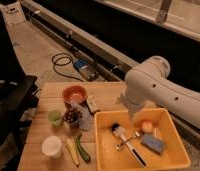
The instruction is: Place pepper in red bowl
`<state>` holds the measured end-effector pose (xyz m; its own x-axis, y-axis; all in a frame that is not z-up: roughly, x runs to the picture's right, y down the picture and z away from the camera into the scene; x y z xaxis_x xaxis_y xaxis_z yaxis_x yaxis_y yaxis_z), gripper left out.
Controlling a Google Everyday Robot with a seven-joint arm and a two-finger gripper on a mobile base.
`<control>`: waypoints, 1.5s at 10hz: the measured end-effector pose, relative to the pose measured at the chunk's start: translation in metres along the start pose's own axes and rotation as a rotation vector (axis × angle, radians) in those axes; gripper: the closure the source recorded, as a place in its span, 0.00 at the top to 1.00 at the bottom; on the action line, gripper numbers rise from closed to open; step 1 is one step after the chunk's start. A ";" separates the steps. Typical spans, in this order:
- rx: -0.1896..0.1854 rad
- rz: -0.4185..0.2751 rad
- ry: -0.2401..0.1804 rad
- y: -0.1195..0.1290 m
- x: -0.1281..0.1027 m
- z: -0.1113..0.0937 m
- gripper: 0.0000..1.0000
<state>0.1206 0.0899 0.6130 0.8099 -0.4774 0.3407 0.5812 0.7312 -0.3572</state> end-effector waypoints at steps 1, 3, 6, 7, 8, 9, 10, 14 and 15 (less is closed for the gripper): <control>-0.007 -0.048 0.004 -0.010 -0.007 -0.003 0.65; -0.017 -0.127 0.000 -0.031 -0.028 0.001 0.65; -0.017 -0.297 -0.040 -0.073 -0.074 0.016 0.65; -0.015 -0.340 -0.054 -0.082 -0.084 0.020 0.65; -0.013 -0.402 -0.083 -0.093 -0.102 0.027 0.65; -0.005 -0.452 -0.102 -0.100 -0.115 0.034 0.65; 0.005 -0.492 -0.121 -0.105 -0.128 0.038 0.65; 0.008 -0.499 -0.123 -0.106 -0.129 0.040 0.65; 0.012 -0.530 -0.156 -0.110 -0.140 0.049 0.65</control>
<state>-0.0604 0.0997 0.6472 0.3854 -0.7042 0.5964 0.9044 0.4166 -0.0925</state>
